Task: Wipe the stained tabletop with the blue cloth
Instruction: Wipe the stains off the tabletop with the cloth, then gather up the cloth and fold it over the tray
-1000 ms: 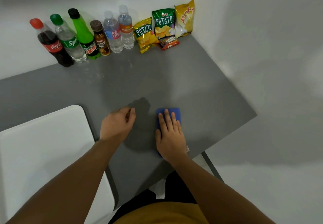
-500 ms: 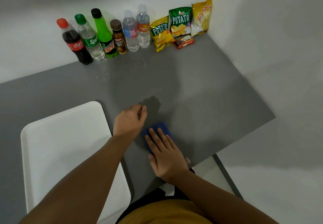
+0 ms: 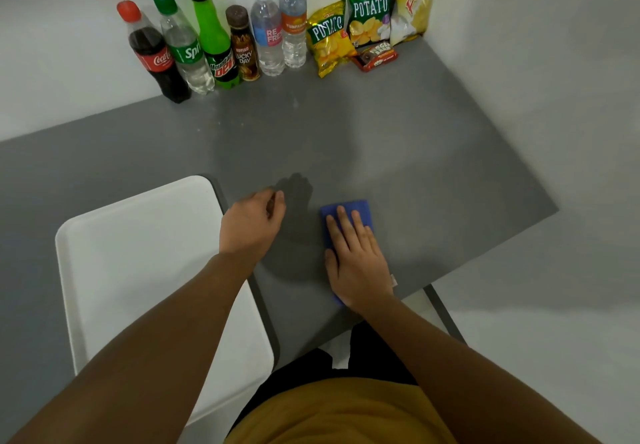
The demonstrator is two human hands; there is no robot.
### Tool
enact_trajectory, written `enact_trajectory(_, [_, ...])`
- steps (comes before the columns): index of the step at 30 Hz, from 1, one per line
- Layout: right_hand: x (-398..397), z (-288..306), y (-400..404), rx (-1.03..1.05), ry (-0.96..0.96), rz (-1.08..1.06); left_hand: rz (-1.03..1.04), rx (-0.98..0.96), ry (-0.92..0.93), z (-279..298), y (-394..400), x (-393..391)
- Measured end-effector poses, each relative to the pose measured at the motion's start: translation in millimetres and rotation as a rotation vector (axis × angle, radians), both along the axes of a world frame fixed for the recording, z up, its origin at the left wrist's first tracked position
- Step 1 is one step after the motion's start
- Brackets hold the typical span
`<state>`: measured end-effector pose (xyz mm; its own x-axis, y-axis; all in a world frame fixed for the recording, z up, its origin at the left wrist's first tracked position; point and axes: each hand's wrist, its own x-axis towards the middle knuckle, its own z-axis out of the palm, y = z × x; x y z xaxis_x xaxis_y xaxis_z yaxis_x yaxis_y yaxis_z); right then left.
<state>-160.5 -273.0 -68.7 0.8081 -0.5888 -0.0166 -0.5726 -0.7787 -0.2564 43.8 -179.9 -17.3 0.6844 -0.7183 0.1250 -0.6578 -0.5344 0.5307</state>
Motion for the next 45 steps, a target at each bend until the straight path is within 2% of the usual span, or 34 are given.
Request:
enact_trajectory(6, [-26.1, -2.9, 43.6, 0.036, 0.122, 0.052, 0.001, -0.012, 0.007, -5.0, 11.2, -1.2])
enact_trajectory(12, [8.2, -2.7, 68.3, 0.082, 0.124, 0.119, 0.028, -0.004, -0.008, -6.0, 13.4, -1.2])
enact_trajectory(22, [52.5, 8.7, 27.0, 0.147, 0.087, -0.092, 0.026, -0.007, 0.018, -3.0, 19.8, -7.5])
enact_trajectory(26, [51.3, 22.2, 3.9, 0.121, 0.077, -0.066, 0.005, -0.014, 0.047, -3.0, 21.3, -9.6])
enact_trajectory(33, [66.8, 45.2, -44.8, 0.016, 0.254, 0.090, -0.011, -0.017, 0.068, -4.9, 26.9, -10.4])
enact_trajectory(40, [66.5, 59.8, -59.4, 0.191, 0.287, 0.034, -0.006, -0.038, 0.041, -10.0, 36.5, -8.7])
enact_trajectory(45, [49.3, 75.3, -61.2, 0.308, 0.166, -0.031, 0.007, -0.021, 0.095, -13.7, 37.3, -13.1])
